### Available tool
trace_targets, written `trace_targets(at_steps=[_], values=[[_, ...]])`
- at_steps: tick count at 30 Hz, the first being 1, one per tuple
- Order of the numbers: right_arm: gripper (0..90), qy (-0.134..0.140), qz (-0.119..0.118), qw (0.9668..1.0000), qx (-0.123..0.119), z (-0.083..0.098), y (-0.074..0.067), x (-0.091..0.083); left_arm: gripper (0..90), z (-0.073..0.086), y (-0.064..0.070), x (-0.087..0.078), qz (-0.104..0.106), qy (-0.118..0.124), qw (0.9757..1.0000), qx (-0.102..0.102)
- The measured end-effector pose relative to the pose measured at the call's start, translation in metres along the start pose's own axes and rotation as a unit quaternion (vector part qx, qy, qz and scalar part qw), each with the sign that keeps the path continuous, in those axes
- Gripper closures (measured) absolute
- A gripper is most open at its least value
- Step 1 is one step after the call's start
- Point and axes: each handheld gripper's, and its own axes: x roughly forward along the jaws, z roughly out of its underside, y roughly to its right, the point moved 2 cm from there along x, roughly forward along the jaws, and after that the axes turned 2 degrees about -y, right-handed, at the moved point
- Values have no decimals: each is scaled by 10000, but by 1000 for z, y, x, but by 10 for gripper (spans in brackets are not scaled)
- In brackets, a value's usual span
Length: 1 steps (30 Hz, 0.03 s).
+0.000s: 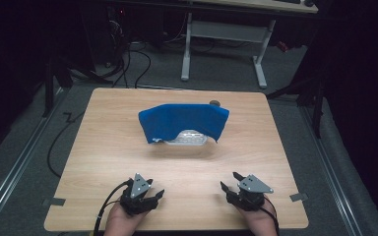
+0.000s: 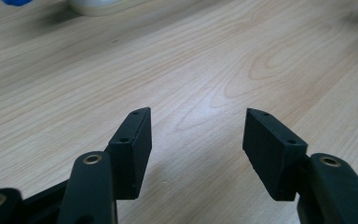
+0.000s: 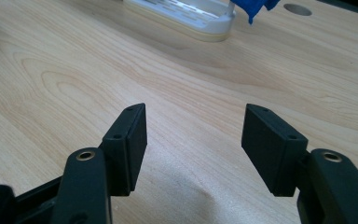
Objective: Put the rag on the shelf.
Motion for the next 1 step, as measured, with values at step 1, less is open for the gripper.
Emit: trace_targets(at_steps=[1], values=[[407, 18, 4, 10000, 3, 0, 0, -1, 427, 0, -1, -1, -17, 41, 10000, -36]])
